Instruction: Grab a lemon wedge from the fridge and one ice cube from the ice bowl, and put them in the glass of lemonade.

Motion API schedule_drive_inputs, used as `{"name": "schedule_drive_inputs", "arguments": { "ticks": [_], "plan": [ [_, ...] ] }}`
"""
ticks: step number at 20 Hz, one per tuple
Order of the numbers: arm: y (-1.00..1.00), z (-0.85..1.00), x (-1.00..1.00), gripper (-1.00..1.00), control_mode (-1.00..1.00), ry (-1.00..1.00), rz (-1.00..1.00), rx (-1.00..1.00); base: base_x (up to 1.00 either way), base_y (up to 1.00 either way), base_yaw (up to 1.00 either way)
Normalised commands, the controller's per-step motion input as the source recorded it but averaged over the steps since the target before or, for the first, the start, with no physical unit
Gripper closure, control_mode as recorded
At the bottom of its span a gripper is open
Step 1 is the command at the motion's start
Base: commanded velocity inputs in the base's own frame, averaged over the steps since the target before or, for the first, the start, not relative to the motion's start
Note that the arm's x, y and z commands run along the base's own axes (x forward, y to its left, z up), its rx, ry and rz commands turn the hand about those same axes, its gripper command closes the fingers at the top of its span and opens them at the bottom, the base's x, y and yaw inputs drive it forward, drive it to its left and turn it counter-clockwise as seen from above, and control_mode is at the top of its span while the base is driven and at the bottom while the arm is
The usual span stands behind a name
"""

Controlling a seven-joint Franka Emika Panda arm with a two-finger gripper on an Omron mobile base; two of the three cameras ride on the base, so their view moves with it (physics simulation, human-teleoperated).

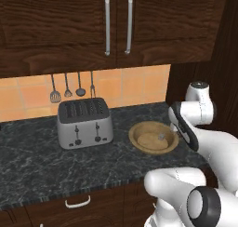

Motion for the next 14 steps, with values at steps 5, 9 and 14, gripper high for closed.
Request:
{"name": "schedule_drive_inputs", "arguments": {
  "ticks": [5, 9, 14],
  "plan": [
    [-0.38, 0.00, 0.25, 1.00, -1.00, 0.00, -0.18, 0.00, 0.00, 0.00, 0.00],
    [-0.37, 0.00, 0.34, 1.00, -1.00, 0.01, -0.19, 0.01, 0.00, 0.00, 0.00],
    [-0.32, 0.00, 0.13, 1.00, -1.00, 0.00, -0.09, 0.13, 0.00, 0.00, 0.00]
  ]
}}
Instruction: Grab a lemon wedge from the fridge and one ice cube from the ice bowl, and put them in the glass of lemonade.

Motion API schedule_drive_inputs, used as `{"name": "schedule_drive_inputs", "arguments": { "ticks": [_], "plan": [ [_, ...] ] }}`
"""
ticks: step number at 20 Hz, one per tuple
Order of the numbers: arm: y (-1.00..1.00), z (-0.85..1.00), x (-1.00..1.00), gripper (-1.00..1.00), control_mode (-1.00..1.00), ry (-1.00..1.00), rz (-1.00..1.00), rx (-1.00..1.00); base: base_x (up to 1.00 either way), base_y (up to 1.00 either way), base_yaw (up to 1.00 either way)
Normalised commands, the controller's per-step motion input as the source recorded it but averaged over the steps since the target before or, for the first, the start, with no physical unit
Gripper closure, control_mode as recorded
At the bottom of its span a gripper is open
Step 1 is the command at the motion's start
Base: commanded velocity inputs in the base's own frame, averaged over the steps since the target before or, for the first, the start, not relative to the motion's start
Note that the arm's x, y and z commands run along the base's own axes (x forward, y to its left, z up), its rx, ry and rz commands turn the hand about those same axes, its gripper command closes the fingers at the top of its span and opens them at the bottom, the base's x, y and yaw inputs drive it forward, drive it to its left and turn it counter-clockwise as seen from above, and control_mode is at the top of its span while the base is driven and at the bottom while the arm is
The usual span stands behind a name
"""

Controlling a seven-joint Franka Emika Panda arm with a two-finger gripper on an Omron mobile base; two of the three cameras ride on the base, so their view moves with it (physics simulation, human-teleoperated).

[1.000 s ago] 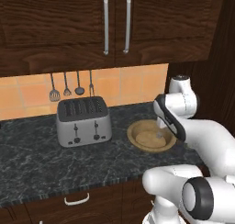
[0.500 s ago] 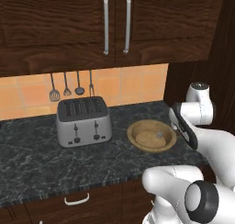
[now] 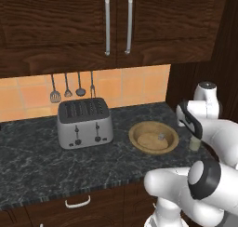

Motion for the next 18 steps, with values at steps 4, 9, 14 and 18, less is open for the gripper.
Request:
{"name": "schedule_drive_inputs", "arguments": {
  "ticks": [4, 9, 14, 18],
  "plan": [
    [-0.29, 0.00, 0.08, 1.00, -1.00, 0.00, -0.04, 0.16, 0.00, 0.00, 0.00],
    [-0.05, 0.00, -0.05, 1.00, -1.00, -0.02, -0.01, 0.08, 0.00, 0.00, 0.00],
    [0.00, -0.02, -0.06, 1.00, -1.00, -0.09, -0.08, 0.00, 0.00, 0.00, 0.00],
    [0.00, 0.01, -0.05, 1.00, -1.00, -0.12, -0.33, -0.03, 0.00, 0.00, 0.00]
  ]
}}
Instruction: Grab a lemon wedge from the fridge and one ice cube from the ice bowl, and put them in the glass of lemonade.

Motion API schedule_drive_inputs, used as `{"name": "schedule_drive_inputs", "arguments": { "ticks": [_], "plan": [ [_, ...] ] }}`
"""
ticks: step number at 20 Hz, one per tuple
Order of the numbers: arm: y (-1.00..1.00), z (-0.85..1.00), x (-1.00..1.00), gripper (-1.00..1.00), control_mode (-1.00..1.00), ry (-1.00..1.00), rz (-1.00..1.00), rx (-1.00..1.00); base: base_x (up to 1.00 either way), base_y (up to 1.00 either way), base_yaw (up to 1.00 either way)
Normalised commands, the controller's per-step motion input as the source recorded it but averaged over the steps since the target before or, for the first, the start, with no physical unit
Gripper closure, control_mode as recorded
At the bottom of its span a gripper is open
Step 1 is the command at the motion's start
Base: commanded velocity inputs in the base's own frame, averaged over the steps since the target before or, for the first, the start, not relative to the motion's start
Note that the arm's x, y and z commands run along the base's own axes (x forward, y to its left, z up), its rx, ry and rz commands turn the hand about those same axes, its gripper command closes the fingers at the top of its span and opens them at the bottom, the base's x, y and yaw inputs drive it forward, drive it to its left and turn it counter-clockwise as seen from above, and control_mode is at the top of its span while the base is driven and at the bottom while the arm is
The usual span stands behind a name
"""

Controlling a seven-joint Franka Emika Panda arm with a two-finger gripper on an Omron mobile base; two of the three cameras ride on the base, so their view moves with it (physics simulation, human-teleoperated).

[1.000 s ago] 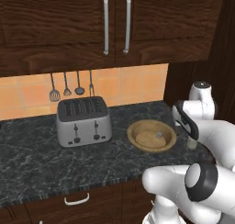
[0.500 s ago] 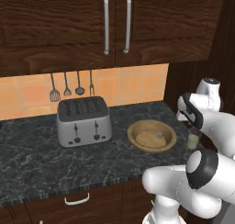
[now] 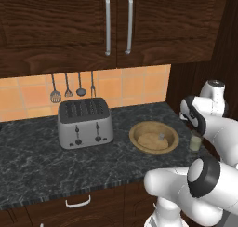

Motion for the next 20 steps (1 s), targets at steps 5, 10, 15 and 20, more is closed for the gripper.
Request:
{"name": "schedule_drive_inputs", "arguments": {
  "ticks": [5, 10, 15, 20],
  "plan": [
    [0.00, 0.00, 0.00, 1.00, -1.00, -0.07, -0.35, 0.00, 0.00, 0.00, 0.00],
    [-0.02, -0.18, 0.00, 1.00, -1.00, -0.03, -0.20, 0.00, 0.00, 0.00, 0.00],
    [-0.01, -0.39, 0.00, 1.00, -1.00, 0.00, -0.09, 0.00, 0.00, 0.00, 0.00],
    [-0.09, 0.14, 0.00, 1.00, -1.00, -0.12, -0.10, 0.02, 0.00, 0.00, 0.00]
  ]
}}
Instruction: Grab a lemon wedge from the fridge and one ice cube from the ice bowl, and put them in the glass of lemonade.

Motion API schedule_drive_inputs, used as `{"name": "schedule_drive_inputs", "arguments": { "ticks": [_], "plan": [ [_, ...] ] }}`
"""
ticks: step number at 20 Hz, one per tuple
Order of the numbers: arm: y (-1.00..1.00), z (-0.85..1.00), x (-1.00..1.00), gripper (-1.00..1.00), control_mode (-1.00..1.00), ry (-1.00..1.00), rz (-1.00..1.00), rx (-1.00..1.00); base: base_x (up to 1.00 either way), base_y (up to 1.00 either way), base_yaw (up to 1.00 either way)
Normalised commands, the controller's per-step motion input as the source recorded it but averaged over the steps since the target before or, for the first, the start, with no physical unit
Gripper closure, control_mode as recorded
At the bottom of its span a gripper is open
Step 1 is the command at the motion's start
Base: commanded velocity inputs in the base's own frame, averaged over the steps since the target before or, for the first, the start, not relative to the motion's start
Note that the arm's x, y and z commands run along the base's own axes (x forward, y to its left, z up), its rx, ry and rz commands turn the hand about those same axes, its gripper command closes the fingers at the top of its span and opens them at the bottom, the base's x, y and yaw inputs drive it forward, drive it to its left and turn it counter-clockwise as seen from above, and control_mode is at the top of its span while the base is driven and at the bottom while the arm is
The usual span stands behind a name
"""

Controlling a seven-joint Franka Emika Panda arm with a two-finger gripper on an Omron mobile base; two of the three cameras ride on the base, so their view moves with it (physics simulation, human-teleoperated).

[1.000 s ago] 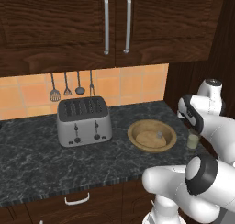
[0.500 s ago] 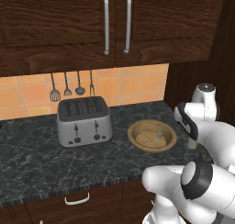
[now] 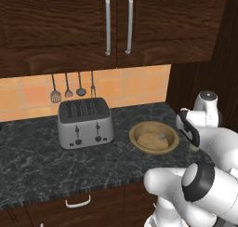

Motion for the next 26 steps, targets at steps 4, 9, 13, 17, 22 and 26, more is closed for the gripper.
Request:
{"name": "schedule_drive_inputs", "arguments": {
  "ticks": [4, 9, 13, 17, 22, 26],
  "plan": [
    [-0.04, 0.02, 0.13, 1.00, -1.00, -0.03, -0.08, 0.00, 0.00, 0.00, 0.00],
    [-0.02, 0.00, 0.05, 1.00, -1.00, 0.00, -0.06, 0.00, 0.00, 0.00, 0.00],
    [0.00, 0.00, 0.00, 1.00, -1.00, 0.00, -0.01, 0.00, 0.00, 0.00, 0.00],
    [0.00, 0.00, 0.00, -1.00, -1.00, -0.01, 0.00, 0.00, 0.00, 0.00, 0.00],
    [0.00, 0.00, 0.00, -1.00, -1.00, 0.00, 0.00, 0.00, 0.00, 0.00, 0.00],
    [0.00, 0.00, 0.00, -1.00, -1.00, 0.00, 0.00, 0.00, 0.00, 0.00, 0.00]
  ]
}}
